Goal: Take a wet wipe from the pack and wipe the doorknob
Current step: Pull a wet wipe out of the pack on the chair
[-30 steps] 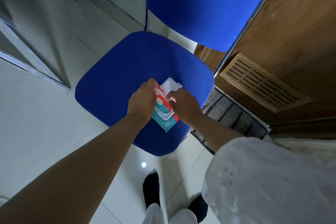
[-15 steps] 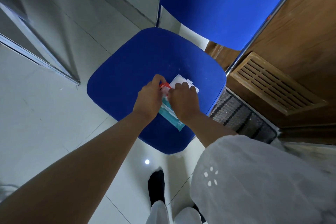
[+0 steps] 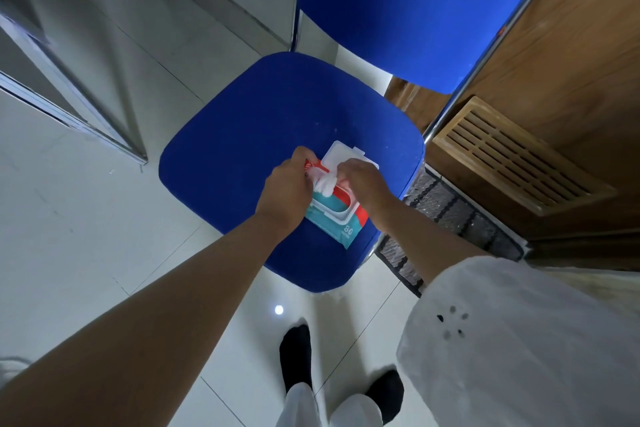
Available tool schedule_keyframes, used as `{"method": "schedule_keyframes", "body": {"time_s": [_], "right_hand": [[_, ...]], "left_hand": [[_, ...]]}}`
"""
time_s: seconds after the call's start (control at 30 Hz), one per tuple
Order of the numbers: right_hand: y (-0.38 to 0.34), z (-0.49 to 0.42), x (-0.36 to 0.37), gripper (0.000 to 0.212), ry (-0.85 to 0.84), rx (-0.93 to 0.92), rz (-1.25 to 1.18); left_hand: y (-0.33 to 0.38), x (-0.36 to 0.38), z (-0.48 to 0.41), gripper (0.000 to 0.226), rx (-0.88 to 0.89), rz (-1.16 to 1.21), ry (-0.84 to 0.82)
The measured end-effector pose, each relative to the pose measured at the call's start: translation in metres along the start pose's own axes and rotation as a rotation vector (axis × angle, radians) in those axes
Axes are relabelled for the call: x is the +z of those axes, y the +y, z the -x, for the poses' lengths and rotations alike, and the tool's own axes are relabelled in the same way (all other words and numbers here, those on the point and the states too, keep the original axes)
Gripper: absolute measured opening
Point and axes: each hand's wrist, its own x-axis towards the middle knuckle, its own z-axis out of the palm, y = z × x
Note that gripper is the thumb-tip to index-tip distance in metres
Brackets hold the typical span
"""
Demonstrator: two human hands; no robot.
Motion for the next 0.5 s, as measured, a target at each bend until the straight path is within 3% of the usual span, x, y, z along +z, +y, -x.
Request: {"method": "schedule_keyframes", "body": {"time_s": [0.1,0.23,0.37,0.5], "right_hand": [[0.003,0.001,-0.010,0.015,0.104,0.056,-0.321],[0.009,-0.001,-0.023,0.025,0.108,0.059,-0.532],[0.012,-0.002,-0.030,0.006,0.230,0.222,-0.484],[0.018,0.000,-0.027,0.019,0.200,0.343,-0.435]], "left_hand": [[0.002,0.002,0.004,0.021,0.028,-0.041,-0.030],[0.001,0.008,0.006,0.029,0.007,-0.032,-0.038],[-0.006,0.015,0.008,0.033,0.112,-0.206,-0.099],[-0.015,0.020,0.007,0.037,0.234,-0.488,-0.163]]}}
